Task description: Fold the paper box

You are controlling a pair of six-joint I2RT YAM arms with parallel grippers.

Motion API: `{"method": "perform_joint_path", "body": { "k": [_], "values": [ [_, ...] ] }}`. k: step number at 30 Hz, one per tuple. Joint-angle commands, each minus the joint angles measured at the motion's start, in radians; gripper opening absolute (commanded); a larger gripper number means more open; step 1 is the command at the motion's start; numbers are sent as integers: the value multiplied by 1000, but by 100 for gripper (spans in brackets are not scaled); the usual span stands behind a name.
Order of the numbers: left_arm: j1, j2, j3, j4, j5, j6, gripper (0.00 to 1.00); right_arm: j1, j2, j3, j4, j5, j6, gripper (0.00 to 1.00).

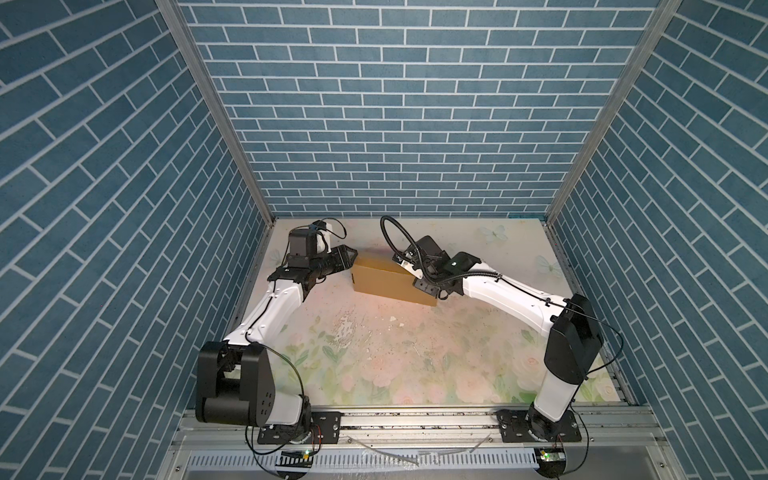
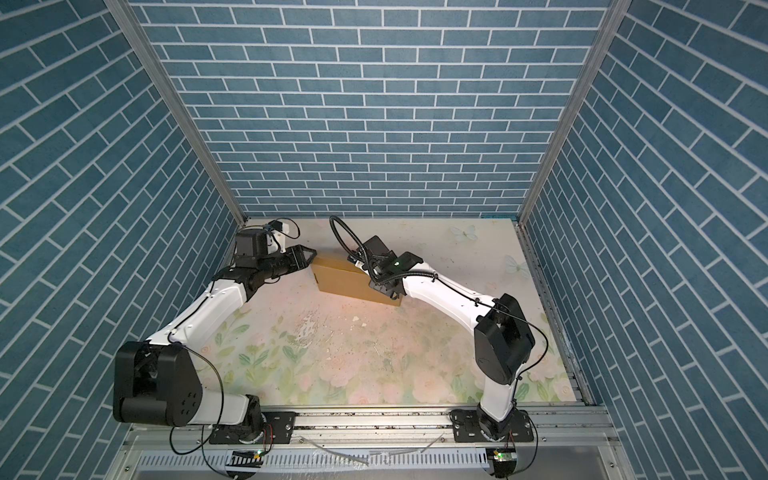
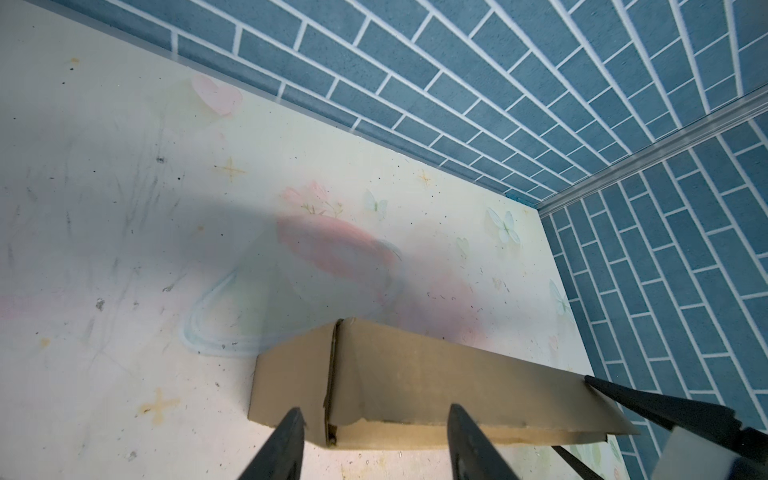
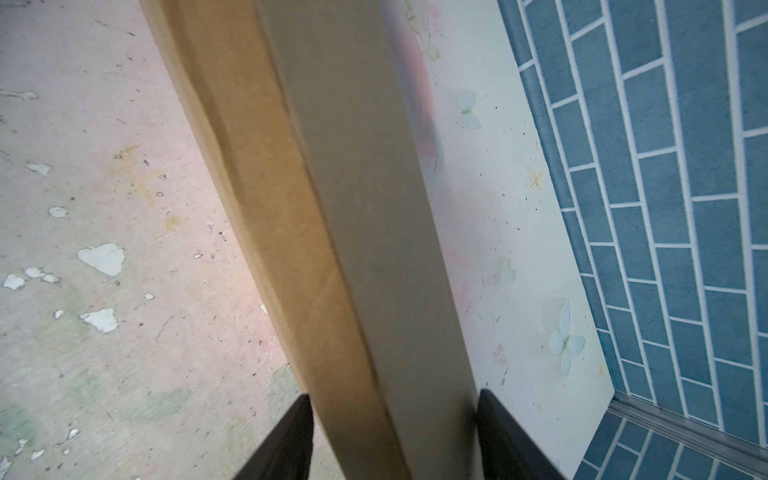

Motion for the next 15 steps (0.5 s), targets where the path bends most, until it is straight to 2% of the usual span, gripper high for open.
{"method": "perform_joint_path", "body": {
  "k": [1,15],
  "values": [
    [1,13,-5,44,7,9,55,-5,2,-15,-17,-18,29,62],
    [-8,61,-75,129,9,-16,52,-3,-1,-8,-24,-21,30,62]
  ]
}}
